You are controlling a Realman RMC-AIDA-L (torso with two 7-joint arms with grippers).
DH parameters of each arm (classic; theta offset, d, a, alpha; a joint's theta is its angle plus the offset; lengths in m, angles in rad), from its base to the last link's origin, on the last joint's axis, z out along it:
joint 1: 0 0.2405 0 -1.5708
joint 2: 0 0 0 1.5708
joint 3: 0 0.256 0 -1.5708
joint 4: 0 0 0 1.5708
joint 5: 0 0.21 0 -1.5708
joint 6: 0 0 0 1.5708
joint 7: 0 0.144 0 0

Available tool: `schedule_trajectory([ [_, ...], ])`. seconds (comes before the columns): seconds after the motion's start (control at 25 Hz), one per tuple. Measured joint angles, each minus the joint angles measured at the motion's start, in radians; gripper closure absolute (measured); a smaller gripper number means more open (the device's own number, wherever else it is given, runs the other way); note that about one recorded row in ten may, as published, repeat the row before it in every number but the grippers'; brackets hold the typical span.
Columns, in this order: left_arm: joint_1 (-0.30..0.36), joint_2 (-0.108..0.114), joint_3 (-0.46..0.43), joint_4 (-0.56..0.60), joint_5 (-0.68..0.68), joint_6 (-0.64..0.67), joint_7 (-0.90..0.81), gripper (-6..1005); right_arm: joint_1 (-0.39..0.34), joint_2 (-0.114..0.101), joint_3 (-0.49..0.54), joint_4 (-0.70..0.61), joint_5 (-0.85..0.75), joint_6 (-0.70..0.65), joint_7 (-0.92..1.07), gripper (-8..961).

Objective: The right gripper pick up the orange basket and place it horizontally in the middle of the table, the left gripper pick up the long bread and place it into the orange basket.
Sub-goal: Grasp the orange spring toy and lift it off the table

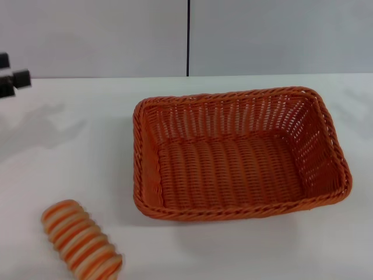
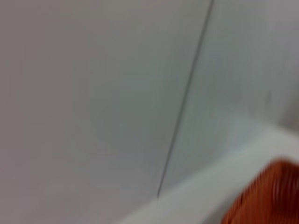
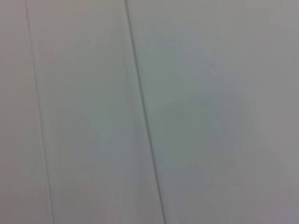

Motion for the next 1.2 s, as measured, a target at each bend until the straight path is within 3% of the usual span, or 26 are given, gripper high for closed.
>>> schedule_trajectory([
  [0.08,-0.063,0.033,0.072,0.041,0.132,0.02,-0.065,269,-0.002,0.0,0.047,0.04,0.004,-0.045,0.0,422],
  [0.12,-0.063,0.033,0.072,0.041,0.132,0.02,-0.065,270,-0.002,0.0,0.047,0.04,0.004,-0.045,0.0,422],
  [0.16,-0.114,0.055,0.111,0.041,0.227,0.053,-0.104,270,-0.003,-0.002,0.086,0.07,0.006,-0.081,0.0,422],
  [0.2,-0.114,0.055,0.111,0.041,0.227,0.053,-0.104,270,-0.003,-0.002,0.086,0.07,0.006,-0.081,0.0,422],
  [0.28,-0.183,0.066,0.126,0.033,0.383,0.108,-0.137,271,-0.006,-0.003,0.134,0.099,0.005,-0.109,0.003,422],
  [0.48,-0.237,0.068,0.133,0.029,0.568,0.205,-0.145,273,-0.016,-0.003,0.195,0.134,0.002,-0.138,0.003,422],
  [0.72,-0.238,0.068,0.137,-0.008,0.626,0.24,-0.165,276,-0.019,-0.004,0.212,0.152,0.001,-0.146,0.002,422],
  [0.84,-0.231,0.053,0.148,-0.05,0.627,0.236,-0.168,277,-0.019,-0.004,0.212,0.158,0.001,-0.147,0.003,422],
  [1.08,-0.209,-0.006,0.173,-0.082,0.641,0.168,-0.133,279,-0.003,-0.004,0.208,0.196,0.0,-0.156,0.0,422],
  [1.2,-0.194,-0.023,0.185,-0.079,0.648,0.127,-0.122,280,-0.002,-0.005,0.205,0.206,-0.001,-0.159,-0.007,422],
])
